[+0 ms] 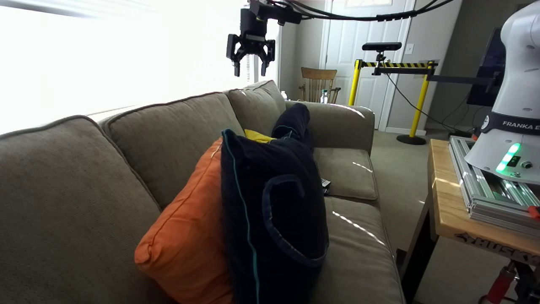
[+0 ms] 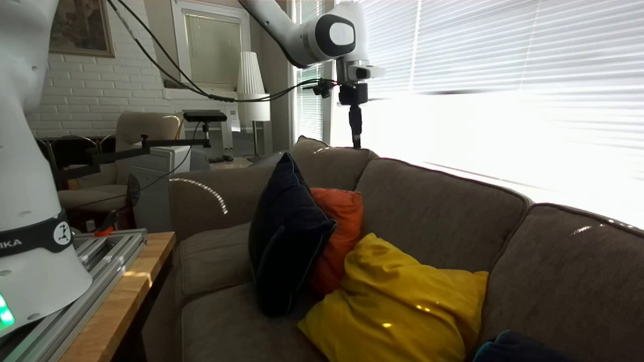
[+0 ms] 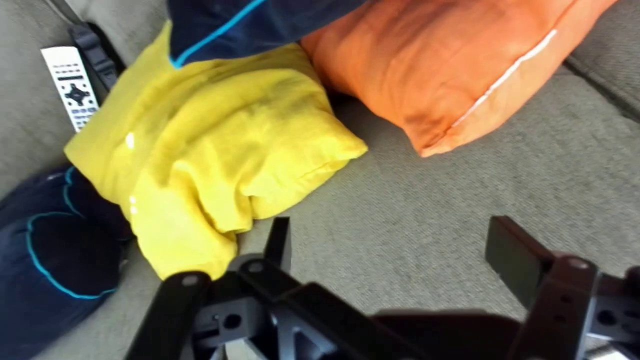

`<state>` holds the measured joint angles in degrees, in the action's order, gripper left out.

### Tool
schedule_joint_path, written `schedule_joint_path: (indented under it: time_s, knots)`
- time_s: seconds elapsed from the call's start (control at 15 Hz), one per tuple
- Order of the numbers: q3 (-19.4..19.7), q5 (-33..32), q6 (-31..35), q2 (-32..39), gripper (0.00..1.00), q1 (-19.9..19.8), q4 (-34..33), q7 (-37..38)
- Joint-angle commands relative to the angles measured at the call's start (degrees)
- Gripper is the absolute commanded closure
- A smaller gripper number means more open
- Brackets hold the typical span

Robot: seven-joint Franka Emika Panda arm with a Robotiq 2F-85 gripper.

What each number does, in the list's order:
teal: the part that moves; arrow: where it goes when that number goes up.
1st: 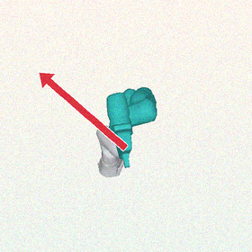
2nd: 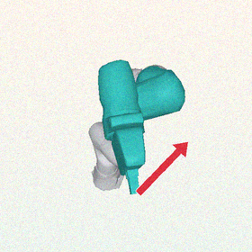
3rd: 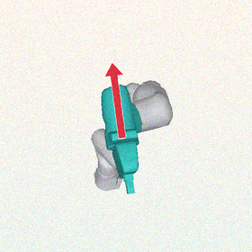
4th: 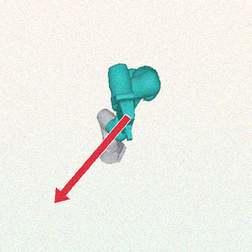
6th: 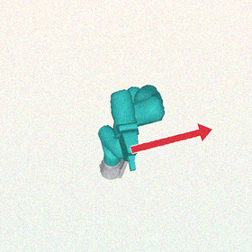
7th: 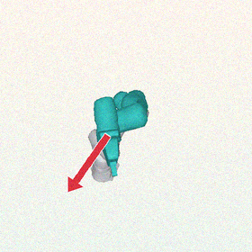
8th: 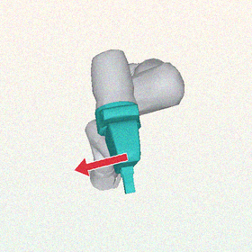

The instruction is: Move one black pillow to the left.

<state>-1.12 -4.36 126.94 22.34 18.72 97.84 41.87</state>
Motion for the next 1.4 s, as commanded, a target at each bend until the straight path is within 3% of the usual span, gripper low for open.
schedule_joint_path:
  time_s: [0.0,0.27,0.53,0.67,0.73,1.33]
  knots:
    - [-1.71,6.65,-9.67,-1.95,0.0,-7.22,-0.26,-11.15]
    - [0.22,10.63,-22.31,-2.21,0.0,-14.13,-2.26,-22.65]
    - [3.45,11.37,-30.23,-0.96,0.0,-18.51,-4.35,-20.16]
    - [4.7,8.98,-31.45,-1.16,0.0,-19.16,-3.73,-20.3]
    - [4.25,9.17,-29.14,-1.88,0.0,-18.85,-2.5,-21.27]
    - [4.78,10.01,-28.75,-1.62,0.0,-19.08,-1.95,-20.09]
